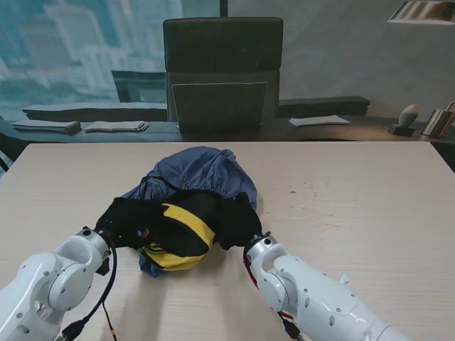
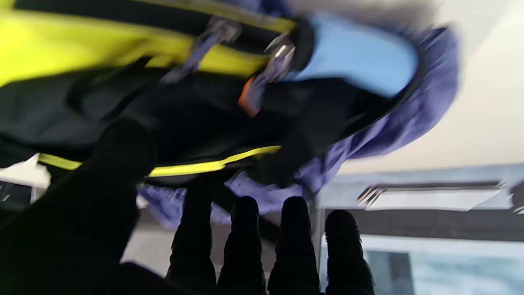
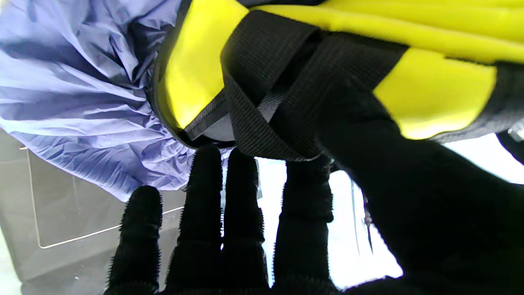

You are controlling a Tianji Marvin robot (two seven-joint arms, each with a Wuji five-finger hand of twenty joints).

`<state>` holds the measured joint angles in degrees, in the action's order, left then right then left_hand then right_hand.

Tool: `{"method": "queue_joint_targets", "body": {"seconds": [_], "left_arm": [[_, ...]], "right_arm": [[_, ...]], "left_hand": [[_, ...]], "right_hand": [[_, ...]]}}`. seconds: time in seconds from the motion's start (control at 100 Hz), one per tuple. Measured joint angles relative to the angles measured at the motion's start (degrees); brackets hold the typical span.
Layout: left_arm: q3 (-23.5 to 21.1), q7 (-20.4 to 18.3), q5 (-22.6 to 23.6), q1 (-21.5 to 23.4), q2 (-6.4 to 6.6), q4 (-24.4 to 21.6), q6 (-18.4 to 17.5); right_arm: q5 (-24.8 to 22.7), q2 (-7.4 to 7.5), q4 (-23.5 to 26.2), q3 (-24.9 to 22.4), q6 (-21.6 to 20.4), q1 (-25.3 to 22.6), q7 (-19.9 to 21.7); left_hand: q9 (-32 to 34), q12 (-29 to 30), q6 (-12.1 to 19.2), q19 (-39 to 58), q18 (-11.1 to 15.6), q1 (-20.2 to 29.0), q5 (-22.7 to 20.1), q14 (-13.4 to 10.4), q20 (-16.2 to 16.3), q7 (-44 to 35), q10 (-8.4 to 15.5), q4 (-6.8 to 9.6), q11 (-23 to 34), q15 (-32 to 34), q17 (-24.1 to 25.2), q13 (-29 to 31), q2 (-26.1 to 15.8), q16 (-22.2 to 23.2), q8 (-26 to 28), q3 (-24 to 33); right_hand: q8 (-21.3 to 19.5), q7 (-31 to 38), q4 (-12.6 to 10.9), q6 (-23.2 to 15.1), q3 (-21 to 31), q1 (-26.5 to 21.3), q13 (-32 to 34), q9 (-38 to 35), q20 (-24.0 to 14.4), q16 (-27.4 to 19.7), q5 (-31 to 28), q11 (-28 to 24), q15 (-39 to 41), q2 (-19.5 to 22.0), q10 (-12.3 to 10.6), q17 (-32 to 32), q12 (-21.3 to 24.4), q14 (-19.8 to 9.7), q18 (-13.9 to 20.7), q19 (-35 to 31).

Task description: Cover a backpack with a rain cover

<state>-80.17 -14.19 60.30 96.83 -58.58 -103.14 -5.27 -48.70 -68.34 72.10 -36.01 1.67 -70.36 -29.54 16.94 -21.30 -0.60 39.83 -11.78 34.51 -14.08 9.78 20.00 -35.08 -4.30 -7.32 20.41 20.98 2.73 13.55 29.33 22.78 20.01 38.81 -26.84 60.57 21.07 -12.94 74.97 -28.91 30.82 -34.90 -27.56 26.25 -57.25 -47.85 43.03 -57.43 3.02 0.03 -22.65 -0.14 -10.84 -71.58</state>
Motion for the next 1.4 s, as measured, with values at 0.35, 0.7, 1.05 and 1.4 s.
{"method": "queue_joint_targets", "body": {"seconds": [0.35,0.7,1.05,1.4], "left_arm": [[9.00,-3.63,-12.21,-2.42,0.58,-1.85,0.12],[18.29,12.49,4.40,-7.20,-0.36,7.07,4.45],[22.88,7.83,3.89,-12.00,-0.22,11.41,6.19],[24.37,17.06,0.58,-14.76,-0.98,17.96,4.89]], "right_arm": [[2.89,-1.70,2.02,-1.21,2.94,-0.89,-1.46],[6.61,-2.47,5.58,-2.62,4.42,-2.46,0.35],[7.99,-2.48,7.67,-3.11,3.12,-3.72,2.05],[6.63,-2.04,11.22,-7.12,0.29,-6.56,0.50]], "left_hand": [[-7.77,6.65,-8.37,-27.73,-2.33,-0.80,3.10,0.55,-5.16,20.78,-4.39,1.66,-16.51,-16.29,1.13,-9.99,-6.70,-5.19,-9.36,-38.98],[-9.69,12.66,-6.81,-34.42,-4.33,2.67,3.76,0.47,-2.75,34.72,-2.82,2.23,-20.50,-19.59,0.83,-10.55,-0.25,-9.10,-11.28,-39.86],[-3.40,-4.83,-8.03,-34.46,-4.08,-2.40,4.78,2.48,-5.38,12.04,-5.54,2.86,-1.76,-2.59,-8.05,-1.22,6.87,1.52,-0.97,-13.23],[34.14,-20.24,2.97,6.44,4.73,12.66,-14.90,2.65,2.99,-21.18,-0.34,0.42,3.44,18.76,-13.66,29.19,6.09,7.78,4.09,-2.75]], "right_hand": [[-4.46,1.35,-0.35,7.91,4.42,-2.96,0.00,-0.02,0.01,0.80,-1.33,-1.41,2.44,0.02,-0.01,-0.72,-1.16,0.21,0.00,-0.05],[-9.79,3.05,-1.06,14.42,5.58,-2.95,-0.01,-0.61,0.02,1.49,-1.35,-4.17,3.24,1.81,0.00,-2.67,-2.51,0.32,0.04,-0.05],[-12.49,3.26,-1.06,15.68,5.60,-2.94,-0.03,-0.57,0.02,1.62,-1.19,-6.26,3.96,1.81,0.32,-2.91,-3.32,0.66,0.08,-0.05],[-13.11,2.88,-1.05,12.59,5.58,-2.79,-0.03,-0.57,0.03,1.62,-1.08,-6.96,3.96,3.91,0.37,-2.92,-3.45,0.69,0.12,-0.05]]}}
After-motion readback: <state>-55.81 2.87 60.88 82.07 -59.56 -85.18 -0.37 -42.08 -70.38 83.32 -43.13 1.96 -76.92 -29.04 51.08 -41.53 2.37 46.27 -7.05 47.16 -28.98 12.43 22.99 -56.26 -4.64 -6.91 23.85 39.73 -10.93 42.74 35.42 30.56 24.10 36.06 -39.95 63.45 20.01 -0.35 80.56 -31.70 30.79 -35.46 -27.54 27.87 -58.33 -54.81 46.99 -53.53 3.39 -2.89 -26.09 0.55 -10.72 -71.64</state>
